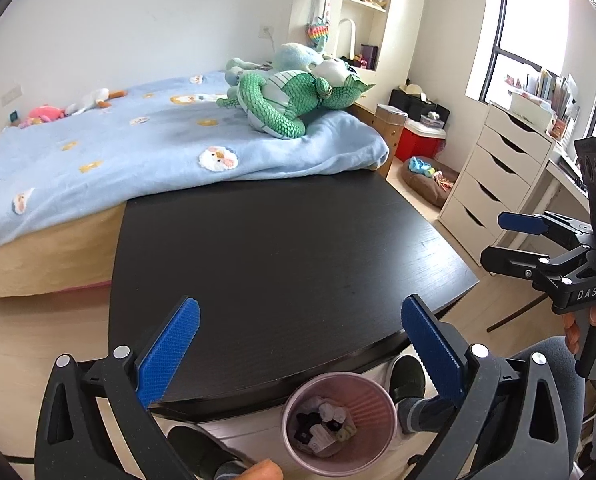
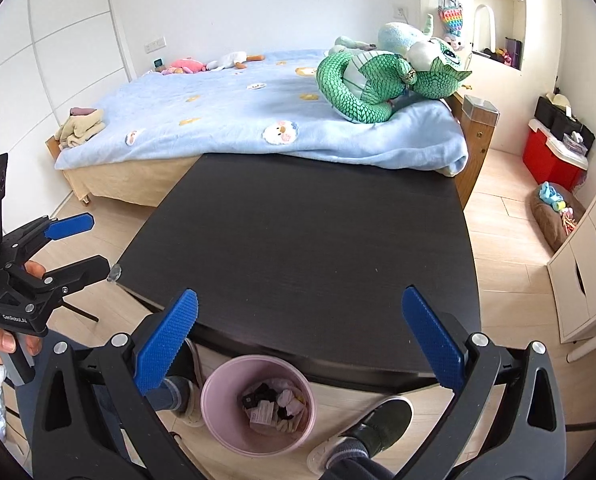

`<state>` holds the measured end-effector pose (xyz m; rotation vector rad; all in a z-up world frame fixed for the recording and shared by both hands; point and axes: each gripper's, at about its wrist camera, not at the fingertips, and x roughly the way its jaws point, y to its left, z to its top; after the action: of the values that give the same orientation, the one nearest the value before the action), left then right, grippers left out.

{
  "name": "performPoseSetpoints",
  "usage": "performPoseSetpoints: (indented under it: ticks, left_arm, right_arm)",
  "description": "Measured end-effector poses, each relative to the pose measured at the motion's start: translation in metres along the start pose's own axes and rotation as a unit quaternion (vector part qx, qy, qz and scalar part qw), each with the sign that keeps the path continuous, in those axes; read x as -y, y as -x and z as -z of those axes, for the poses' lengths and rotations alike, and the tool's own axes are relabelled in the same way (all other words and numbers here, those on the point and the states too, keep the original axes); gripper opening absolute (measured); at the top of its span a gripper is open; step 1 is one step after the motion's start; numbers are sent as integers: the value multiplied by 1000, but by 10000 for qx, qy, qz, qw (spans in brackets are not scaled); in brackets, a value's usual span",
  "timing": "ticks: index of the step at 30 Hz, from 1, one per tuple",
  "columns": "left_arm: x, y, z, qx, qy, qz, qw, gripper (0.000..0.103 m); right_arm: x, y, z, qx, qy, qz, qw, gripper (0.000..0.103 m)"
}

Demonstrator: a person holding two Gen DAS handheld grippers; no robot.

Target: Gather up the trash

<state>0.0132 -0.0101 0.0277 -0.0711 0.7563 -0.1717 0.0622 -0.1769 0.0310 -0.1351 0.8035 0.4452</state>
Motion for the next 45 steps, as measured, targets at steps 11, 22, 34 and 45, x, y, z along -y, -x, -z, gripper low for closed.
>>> performPoseSetpoints:
  ticks: [11,22,34,45]
  left_arm:
    - [-7,-21,-9,-209,118,19,9997,97]
    - [-9,-22,-8,-223,172,-48,9996,97]
    - [-11,-25,-8,-298,242,23,9993,97]
    - [-9,-27,-7,-302,242,60,9992,97]
  right_arm:
    - [-1,-11,-14,6,65,-70,10000,100]
    - [-2,-17,-12,-97,103,-99,9999,100]
    - [-4,-19,-12,-116,131,-100,9998,100]
    - [-3,-20,-11,-124,139,-75,9998,100]
